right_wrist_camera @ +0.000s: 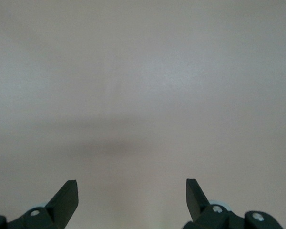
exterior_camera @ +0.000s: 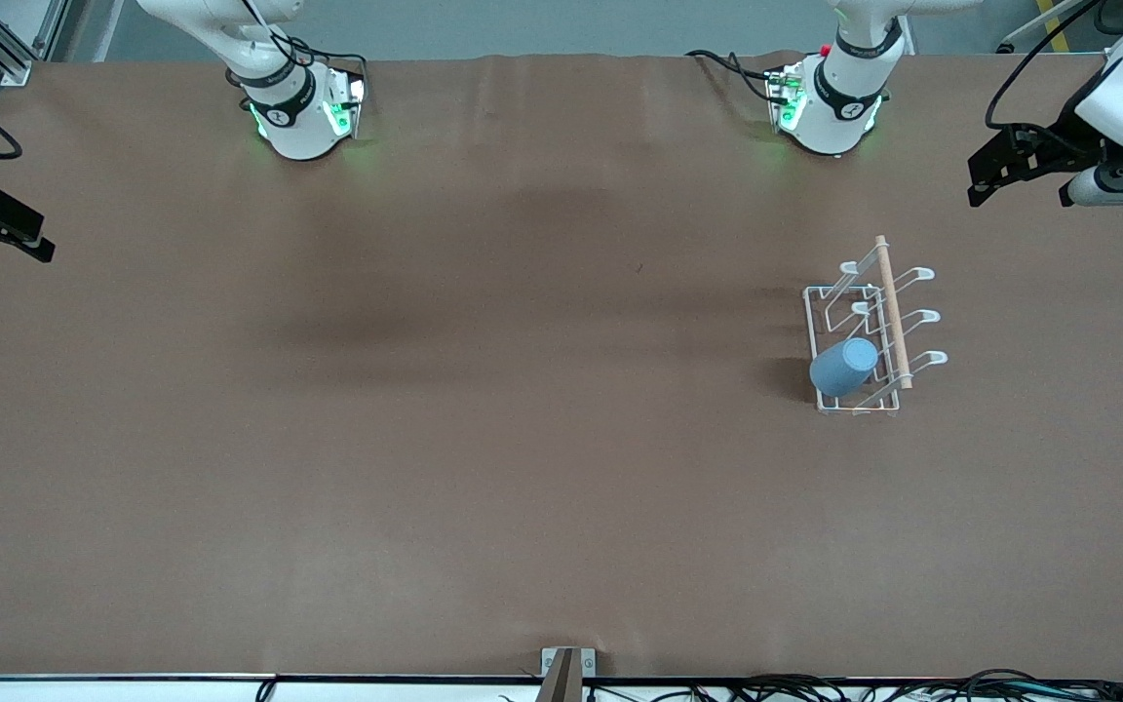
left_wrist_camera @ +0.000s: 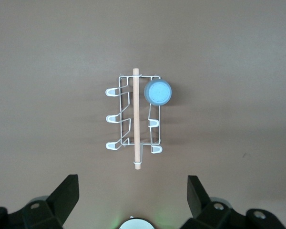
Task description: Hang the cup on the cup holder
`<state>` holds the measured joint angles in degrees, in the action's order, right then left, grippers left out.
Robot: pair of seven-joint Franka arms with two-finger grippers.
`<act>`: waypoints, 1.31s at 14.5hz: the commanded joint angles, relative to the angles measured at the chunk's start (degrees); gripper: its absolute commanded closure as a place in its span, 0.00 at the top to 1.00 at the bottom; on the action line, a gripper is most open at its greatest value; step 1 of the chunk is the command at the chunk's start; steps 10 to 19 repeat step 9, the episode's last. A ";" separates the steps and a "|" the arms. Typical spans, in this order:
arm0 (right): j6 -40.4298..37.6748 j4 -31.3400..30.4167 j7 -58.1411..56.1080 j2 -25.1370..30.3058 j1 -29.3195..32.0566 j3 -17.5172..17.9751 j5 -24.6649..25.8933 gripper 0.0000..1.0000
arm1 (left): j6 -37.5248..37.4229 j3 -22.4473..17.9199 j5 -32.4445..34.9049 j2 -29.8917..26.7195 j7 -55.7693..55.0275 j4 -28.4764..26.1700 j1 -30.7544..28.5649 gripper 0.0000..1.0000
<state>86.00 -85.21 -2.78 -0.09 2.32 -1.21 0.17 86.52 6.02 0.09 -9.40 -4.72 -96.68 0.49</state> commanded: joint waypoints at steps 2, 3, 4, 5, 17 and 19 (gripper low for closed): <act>0.66 -1.28 0.85 1.05 0.67 0.86 0.71 1.00 | 1.20 0.13 -0.97 -1.49 -1.34 -1.40 0.21 1.00; 0.66 -1.19 0.85 1.05 0.76 0.86 0.71 1.00 | 1.19 0.13 -1.06 -1.49 -2.56 -1.40 0.21 1.00; 0.66 -1.19 0.85 1.05 0.67 0.86 0.71 1.00 | 1.19 0.13 -0.97 -1.41 -4.31 -1.31 0.47 1.00; 0.66 -1.19 0.85 1.05 0.67 0.86 0.71 1.00 | 1.19 0.13 -0.88 -1.06 -4.59 -1.23 1.26 1.00; 0.66 -1.19 0.85 1.05 0.67 0.86 0.71 1.00 | 1.19 0.13 -0.62 -0.88 -4.07 -1.14 1.70 1.00; 0.66 -1.19 0.85 1.05 0.67 0.86 0.71 1.00 | 1.19 0.13 -0.62 -0.88 -4.07 -1.14 1.70 1.00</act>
